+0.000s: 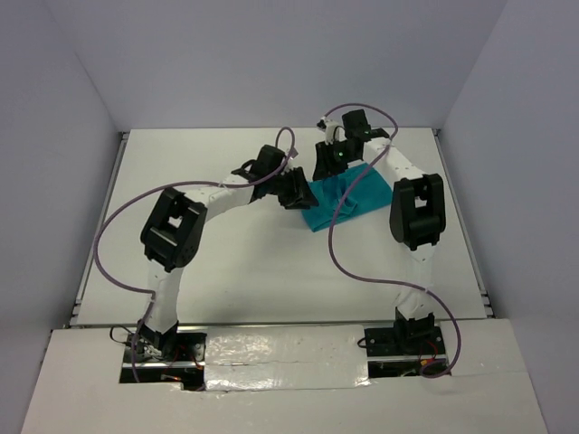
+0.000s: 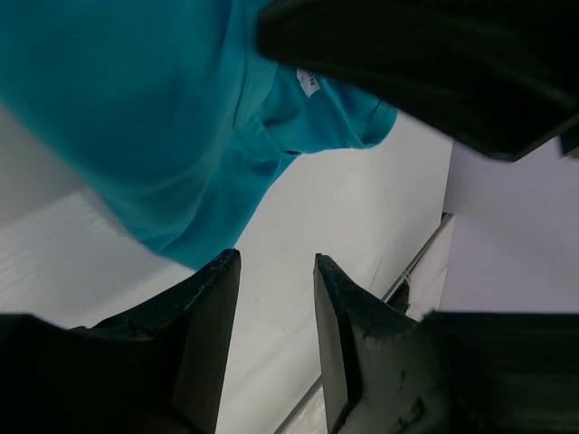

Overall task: Fold and stack the t-shirts
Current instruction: Fold the folded rectangular tshirt in 1/3 of the way

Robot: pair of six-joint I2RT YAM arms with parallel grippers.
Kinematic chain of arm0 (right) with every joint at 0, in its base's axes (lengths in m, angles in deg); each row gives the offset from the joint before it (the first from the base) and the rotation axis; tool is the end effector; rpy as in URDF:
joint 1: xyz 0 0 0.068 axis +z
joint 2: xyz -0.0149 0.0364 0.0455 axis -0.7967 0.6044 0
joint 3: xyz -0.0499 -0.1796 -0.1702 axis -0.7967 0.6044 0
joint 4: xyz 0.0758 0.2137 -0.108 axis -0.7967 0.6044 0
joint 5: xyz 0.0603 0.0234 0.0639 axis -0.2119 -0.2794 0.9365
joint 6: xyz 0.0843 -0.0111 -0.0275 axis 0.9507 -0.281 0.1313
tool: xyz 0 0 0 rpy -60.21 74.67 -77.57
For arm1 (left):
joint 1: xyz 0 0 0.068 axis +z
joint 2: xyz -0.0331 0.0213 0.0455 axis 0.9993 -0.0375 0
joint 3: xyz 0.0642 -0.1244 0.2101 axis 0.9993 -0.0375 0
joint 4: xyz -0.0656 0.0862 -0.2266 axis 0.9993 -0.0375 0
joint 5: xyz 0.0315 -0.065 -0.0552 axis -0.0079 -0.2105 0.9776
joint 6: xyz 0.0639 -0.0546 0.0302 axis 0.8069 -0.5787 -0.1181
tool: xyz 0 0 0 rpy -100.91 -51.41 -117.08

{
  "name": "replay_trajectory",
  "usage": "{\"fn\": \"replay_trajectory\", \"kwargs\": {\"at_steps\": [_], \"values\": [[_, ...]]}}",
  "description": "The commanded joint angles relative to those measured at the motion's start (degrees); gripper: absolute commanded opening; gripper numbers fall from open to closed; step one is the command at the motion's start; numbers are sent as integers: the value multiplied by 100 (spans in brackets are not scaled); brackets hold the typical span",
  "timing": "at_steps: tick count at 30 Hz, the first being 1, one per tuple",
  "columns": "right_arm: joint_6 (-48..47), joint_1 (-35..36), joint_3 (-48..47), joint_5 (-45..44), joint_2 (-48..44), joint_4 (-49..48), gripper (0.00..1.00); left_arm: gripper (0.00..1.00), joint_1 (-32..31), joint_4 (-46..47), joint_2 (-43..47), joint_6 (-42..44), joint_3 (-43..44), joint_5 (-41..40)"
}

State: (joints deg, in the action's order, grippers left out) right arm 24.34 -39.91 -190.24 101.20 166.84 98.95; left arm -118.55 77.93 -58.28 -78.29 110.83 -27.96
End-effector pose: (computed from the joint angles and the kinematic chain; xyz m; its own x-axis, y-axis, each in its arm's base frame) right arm 0.4501 0.1478 0.1901 -0.7203 -0.2873 -0.6314 -0.6015 0.7120 0.3623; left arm 0.3938 -0.2772 0.1688 -0.9267 -0.2405 -0.2886 0.0908 0.6020 -0.7933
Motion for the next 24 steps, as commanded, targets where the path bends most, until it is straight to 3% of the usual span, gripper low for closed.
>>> {"fn": "replay_trajectory", "kwargs": {"at_steps": [1,6,14,24], "values": [[-16,72,-340,-76,96,269,36,50,-156,229,-366,-179,525,203],[10,98,-270,-391,290,322,35,49,-244,-166,-973,-188,992,106],[317,19,-146,-1911,579,76,32,51,-244,-588,-1359,-197,1071,-114],[423,-139,-401,-2545,949,94,30,52,-244,-747,-1474,-180,975,-202]]}}
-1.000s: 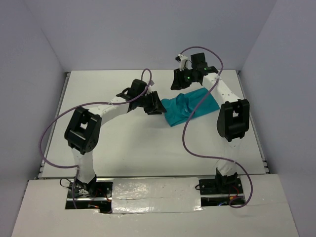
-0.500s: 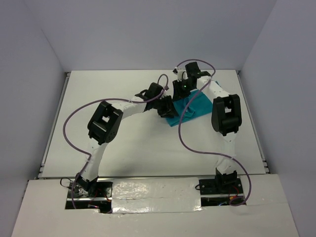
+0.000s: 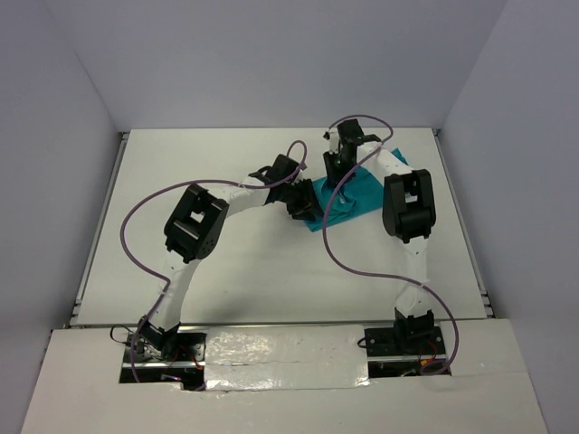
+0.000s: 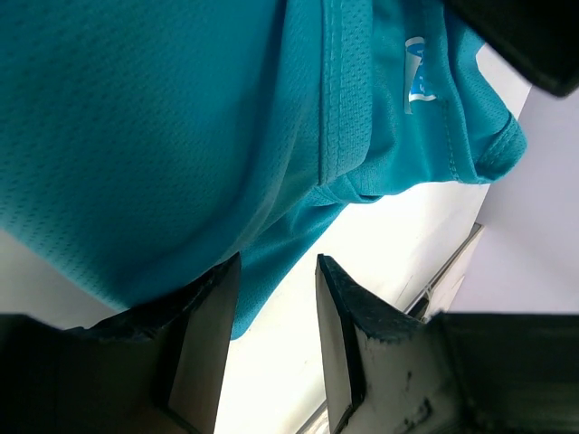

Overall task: Fold and stack the t-shirts
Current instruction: Fold the folded rectangular tshirt in 1/3 of the way

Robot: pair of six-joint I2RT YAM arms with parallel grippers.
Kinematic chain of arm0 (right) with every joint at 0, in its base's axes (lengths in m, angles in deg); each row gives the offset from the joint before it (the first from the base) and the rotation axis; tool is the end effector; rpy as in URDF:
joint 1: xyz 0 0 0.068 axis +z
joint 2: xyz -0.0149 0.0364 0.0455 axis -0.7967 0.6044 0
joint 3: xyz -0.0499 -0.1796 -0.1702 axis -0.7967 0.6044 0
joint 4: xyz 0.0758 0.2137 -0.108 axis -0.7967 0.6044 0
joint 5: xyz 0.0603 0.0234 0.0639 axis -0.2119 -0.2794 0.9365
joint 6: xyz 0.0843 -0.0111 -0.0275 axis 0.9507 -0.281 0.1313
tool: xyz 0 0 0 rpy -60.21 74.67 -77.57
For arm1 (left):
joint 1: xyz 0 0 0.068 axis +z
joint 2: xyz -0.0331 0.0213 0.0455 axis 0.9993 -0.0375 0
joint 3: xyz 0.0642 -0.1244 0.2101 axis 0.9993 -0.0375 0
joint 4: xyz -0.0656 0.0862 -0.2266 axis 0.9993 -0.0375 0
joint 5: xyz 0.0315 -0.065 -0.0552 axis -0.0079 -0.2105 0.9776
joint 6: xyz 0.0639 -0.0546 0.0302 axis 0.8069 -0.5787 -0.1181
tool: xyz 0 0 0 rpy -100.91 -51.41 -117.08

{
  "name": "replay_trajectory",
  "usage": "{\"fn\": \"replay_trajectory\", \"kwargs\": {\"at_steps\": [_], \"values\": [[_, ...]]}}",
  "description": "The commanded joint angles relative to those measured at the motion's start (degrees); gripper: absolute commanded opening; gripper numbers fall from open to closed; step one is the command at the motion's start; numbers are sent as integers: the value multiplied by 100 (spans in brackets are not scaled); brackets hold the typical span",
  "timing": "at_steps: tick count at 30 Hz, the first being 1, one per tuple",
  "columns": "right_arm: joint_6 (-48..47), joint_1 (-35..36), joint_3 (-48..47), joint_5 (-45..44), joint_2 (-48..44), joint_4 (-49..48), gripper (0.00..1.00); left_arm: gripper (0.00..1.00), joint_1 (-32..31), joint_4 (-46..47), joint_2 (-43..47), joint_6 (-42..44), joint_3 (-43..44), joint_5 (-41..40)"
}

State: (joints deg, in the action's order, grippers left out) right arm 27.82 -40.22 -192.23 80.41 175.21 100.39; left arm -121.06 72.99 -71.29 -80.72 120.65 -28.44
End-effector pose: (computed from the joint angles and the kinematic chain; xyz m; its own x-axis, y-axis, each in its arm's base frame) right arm 0.4705 0.1226 0.1225 -0.8401 -0.2698 -0.4706 -0.3788 0.9128 0.1529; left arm 0.4047 -0.3089 0.1092 -0.9633 -0.2136 -0.1625 -0.0171 0.6531 -0.7571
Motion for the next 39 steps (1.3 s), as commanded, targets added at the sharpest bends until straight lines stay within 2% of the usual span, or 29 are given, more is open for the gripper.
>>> {"fn": "replay_trajectory", "kwargs": {"at_steps": [1,5,7,9,10,13,16,18,21,22,28,32,39], "values": [[84,-135,-203,-493,121,-42,30,52,8,-279,-148,72,-42,-188],[84,-301,-97,-336,-54,-24,31,53,43,-270,-86,72,-314,-206],[6,-398,-79,102,-151,-16,35,53,69,-227,-60,54,-394,-197],[-318,-600,-106,917,-344,168,42,53,78,-227,-60,72,-420,-197],[-398,-670,-45,1635,-475,204,42,53,78,-218,-51,72,-412,-189],[-776,-820,26,2606,-1143,283,46,53,87,-331,-68,168,-272,-206],[-988,-961,-79,2960,-1828,643,53,53,131,-499,-68,256,-218,-250],[-962,-1092,-36,2830,-2032,696,59,53,192,-525,10,283,-305,-250],[-848,-1216,140,2513,-2182,784,60,53,297,-455,212,327,-630,-285],[-821,-1590,253,2452,-2173,775,61,54,333,-455,265,353,-805,-294],[-1181,-2366,255,2179,-1814,933,71,54,623,-463,643,546,-1351,-312],[-1524,-2464,8,1854,-1514,1206,73,54,807,-657,924,827,-1580,-321],[-1401,-2464,105,1116,-1015,977,74,56,1106,-815,1416,1162,-2203,-329]]}}
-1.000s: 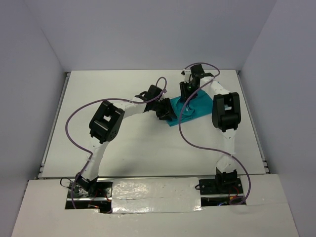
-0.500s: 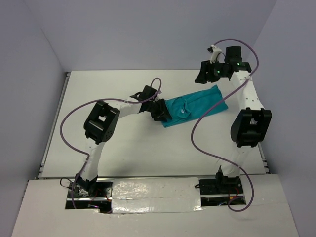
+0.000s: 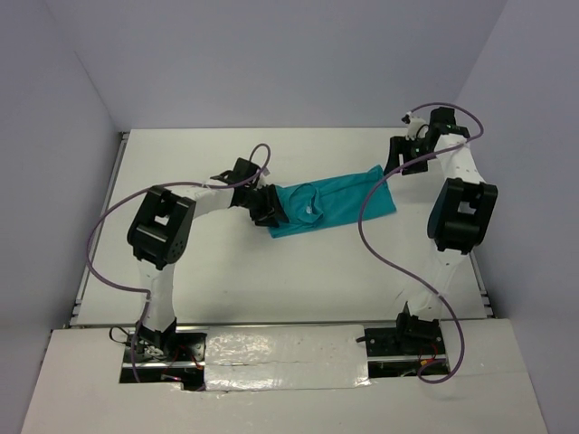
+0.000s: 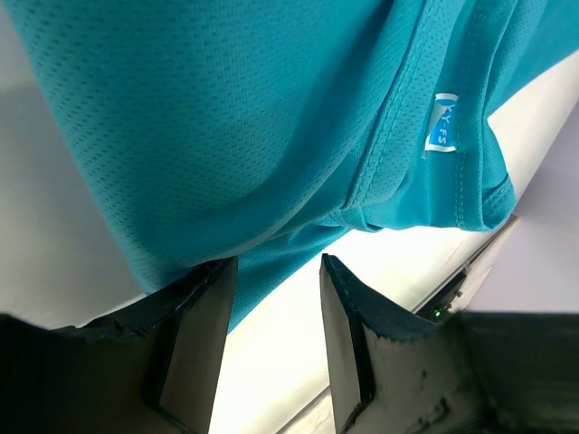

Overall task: Fold and stack the t-shirts
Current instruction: Fold the folded rectangular tshirt in 1/3 of the way, then grab one side of the 2/3 rectangular tshirt with right arm

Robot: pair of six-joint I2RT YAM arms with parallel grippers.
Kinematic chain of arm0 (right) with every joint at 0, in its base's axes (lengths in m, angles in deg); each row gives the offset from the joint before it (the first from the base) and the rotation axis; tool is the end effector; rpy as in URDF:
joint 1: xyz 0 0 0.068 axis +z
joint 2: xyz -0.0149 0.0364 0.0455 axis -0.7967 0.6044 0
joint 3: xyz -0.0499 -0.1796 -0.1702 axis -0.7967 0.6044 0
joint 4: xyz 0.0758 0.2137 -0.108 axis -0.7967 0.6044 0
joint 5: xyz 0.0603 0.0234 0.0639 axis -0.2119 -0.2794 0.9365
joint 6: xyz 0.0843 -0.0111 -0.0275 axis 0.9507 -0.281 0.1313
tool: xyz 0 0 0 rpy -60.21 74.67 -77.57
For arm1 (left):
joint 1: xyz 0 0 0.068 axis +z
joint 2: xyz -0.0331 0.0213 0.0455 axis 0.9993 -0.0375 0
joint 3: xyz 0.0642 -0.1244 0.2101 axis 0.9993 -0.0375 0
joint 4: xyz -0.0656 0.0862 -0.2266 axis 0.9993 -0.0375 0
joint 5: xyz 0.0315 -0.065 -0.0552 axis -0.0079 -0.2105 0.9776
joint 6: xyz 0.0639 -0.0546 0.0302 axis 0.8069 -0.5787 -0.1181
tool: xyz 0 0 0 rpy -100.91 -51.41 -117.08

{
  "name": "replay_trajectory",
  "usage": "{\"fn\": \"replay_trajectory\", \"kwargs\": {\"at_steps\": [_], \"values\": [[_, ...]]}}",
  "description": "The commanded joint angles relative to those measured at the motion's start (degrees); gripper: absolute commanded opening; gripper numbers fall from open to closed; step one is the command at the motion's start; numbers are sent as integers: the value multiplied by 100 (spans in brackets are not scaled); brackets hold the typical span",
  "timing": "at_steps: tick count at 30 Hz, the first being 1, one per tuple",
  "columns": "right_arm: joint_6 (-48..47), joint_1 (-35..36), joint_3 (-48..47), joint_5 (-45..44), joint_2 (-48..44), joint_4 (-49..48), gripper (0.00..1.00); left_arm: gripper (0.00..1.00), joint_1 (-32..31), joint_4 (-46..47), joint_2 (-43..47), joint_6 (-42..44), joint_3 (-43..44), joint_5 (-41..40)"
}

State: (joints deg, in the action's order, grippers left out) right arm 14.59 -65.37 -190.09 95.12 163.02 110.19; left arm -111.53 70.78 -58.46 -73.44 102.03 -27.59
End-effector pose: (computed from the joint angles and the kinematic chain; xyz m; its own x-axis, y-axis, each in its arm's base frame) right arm 0.4415 -0.0612 0.2004 -0.8209 -0.0980 -0.5626 -0.2775 0.9295 0.2430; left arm 0.3858 -0.2105 0.1050 -0.9525 -0.2677 -0.1454 -0.0956 0.7160 -0.6915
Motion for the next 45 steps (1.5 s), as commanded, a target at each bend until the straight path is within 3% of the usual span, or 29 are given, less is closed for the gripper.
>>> {"fn": "replay_trajectory", "kwargs": {"at_steps": [1,9,17,30,38,43,45], "values": [[-87,52,-170,-347,294,24,75,56,188,-586,195,469,-394,-397],[149,297,-935,145,1058,368,80,66,320,-559,723,566,-255,112],[1045,710,-830,-215,1305,17,81,76,320,-700,1127,531,97,517],[1301,843,-777,-857,1577,-46,79,78,742,-744,2610,285,-438,456],[1310,878,-549,-708,1701,-81,67,78,988,-788,3333,188,-1036,350],[1310,869,-558,-409,1745,-46,39,78,1041,-718,3667,65,-1343,332],[1292,869,-523,-338,1736,-37,34,78,1050,-665,3772,4,-1458,333]]}}
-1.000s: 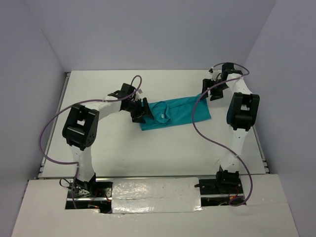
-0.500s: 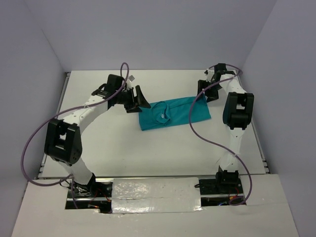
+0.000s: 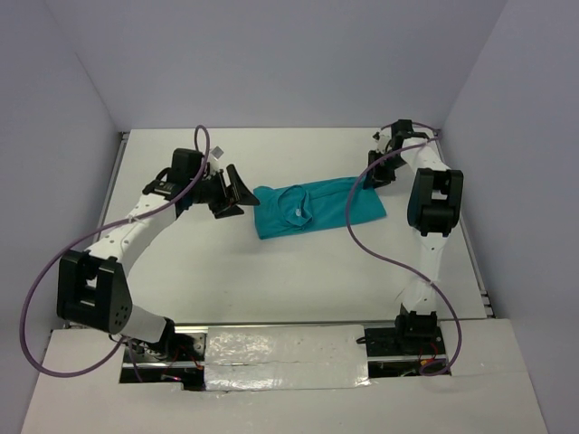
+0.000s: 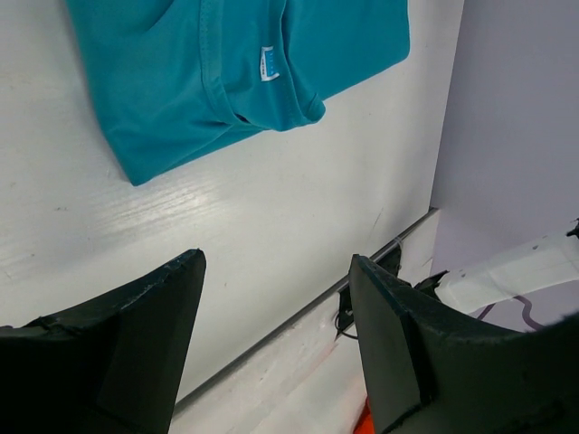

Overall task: Fold and stack the t-shirts
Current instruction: Grab one side of the 2/3 rectangular tshirt with right arm, then fold the long partially folded tshirt into a neat square

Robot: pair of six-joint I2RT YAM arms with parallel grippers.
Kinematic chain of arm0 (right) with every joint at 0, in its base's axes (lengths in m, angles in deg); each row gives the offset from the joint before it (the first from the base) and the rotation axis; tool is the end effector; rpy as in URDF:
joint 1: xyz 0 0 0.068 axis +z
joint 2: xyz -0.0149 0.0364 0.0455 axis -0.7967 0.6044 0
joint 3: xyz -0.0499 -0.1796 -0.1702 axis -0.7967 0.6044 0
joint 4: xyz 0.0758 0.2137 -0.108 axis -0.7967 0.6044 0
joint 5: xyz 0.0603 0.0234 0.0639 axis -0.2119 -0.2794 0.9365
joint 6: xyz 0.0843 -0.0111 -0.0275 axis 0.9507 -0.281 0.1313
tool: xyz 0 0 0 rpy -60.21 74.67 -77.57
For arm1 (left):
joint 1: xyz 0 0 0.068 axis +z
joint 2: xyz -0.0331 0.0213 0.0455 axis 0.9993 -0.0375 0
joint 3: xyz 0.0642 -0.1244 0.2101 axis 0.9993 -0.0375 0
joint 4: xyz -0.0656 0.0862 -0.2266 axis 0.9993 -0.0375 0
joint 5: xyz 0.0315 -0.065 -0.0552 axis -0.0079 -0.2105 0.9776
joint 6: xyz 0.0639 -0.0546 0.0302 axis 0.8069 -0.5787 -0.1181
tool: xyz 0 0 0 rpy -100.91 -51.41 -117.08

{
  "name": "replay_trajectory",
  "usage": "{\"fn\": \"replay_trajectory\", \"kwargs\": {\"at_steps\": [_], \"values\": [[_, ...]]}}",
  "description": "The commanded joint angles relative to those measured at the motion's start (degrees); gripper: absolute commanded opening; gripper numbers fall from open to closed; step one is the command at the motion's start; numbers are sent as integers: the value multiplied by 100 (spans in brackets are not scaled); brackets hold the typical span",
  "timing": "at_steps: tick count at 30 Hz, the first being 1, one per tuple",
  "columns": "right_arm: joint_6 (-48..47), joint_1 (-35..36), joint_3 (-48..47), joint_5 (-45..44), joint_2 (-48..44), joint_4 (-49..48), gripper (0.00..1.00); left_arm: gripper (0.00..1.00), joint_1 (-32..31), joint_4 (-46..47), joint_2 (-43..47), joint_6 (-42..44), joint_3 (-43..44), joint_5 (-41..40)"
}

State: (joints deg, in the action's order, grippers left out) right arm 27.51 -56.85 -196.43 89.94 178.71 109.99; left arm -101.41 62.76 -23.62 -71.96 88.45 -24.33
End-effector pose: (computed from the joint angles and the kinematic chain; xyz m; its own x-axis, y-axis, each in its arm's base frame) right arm 0.4753 -0.0038 0.1100 -0.9391 -0.0151 -0.3432 -0.1341 0.9359 0.3258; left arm 0.3221 -0.1206 0.2426 -0.8604 -0.4012 -0.3141 -0.0131 0.6336 -0.7735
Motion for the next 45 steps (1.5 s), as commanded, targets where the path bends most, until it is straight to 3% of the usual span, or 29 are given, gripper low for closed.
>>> {"fn": "replay_trajectory", "kwargs": {"at_steps": [1,3,5,12,19,32,45], "values": [[-17,8,112,215,158,-17,27,78,38,155,315,-171,-136,7],[-17,8,146,285,149,-26,7,78,47,181,394,-224,-224,24],[-8,8,286,425,62,-166,0,78,47,216,473,-251,-268,24],[-131,-1,709,961,-1026,-676,0,78,55,93,570,-198,-338,-46],[-193,227,499,1427,-1784,-325,0,78,82,164,605,-172,-611,-125],[185,1685,551,1674,-2004,27,0,78,205,111,728,-66,-707,-125],[800,2688,-239,1507,-1689,44,0,78,205,313,790,-128,-1147,-116]]}}
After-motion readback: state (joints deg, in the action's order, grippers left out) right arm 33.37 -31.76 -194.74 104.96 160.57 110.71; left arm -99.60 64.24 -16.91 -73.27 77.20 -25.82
